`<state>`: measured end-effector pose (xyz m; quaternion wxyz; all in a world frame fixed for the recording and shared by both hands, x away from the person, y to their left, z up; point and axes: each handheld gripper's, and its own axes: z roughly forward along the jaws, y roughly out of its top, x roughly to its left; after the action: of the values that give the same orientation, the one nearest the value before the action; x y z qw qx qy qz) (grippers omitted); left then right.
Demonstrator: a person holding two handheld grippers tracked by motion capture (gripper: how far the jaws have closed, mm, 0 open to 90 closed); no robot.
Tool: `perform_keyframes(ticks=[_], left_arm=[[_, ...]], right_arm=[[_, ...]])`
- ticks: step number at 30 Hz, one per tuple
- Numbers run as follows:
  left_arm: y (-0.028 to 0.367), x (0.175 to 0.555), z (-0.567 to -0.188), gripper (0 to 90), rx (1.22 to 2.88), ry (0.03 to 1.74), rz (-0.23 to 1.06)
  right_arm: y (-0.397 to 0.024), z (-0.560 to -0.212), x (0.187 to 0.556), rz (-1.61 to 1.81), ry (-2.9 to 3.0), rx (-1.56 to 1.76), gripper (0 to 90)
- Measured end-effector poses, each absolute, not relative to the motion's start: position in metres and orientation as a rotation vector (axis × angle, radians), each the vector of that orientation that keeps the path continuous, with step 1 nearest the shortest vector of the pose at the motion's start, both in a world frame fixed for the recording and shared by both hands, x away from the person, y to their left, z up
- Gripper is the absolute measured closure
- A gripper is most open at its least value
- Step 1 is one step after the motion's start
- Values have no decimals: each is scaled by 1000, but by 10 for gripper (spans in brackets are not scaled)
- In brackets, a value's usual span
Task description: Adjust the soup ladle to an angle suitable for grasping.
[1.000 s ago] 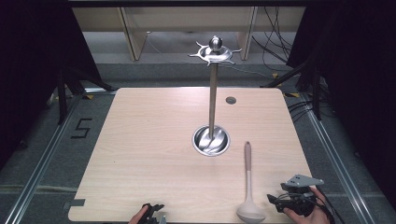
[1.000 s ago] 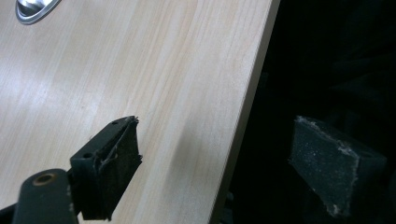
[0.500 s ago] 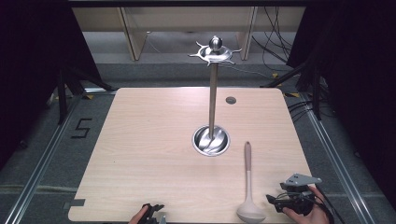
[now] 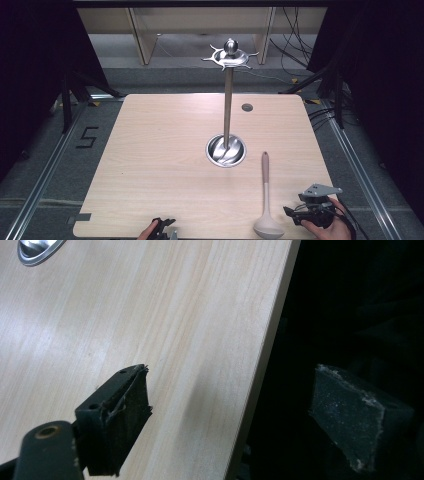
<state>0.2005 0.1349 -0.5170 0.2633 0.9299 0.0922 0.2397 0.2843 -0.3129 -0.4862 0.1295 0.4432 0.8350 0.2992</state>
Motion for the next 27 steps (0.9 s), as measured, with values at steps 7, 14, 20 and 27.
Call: perform_keyframes(ticks=[7, 14, 20, 27], left_arm=[[135, 200, -517, 151, 2516, 248, 653], [135, 201, -516, 151, 2510, 253, 653], [135, 200, -516, 151, 2512, 252, 653], [135, 200, -516, 151, 2513, 255, 650]], right_arm=[[-305, -481, 290, 891, 2435, 1311, 287], [-298, -471, 295, 879, 2449, 1239, 305], [-288, -463, 302, 893, 2421, 1244, 329], [-278, -457, 310, 895, 2437, 1269, 387]])
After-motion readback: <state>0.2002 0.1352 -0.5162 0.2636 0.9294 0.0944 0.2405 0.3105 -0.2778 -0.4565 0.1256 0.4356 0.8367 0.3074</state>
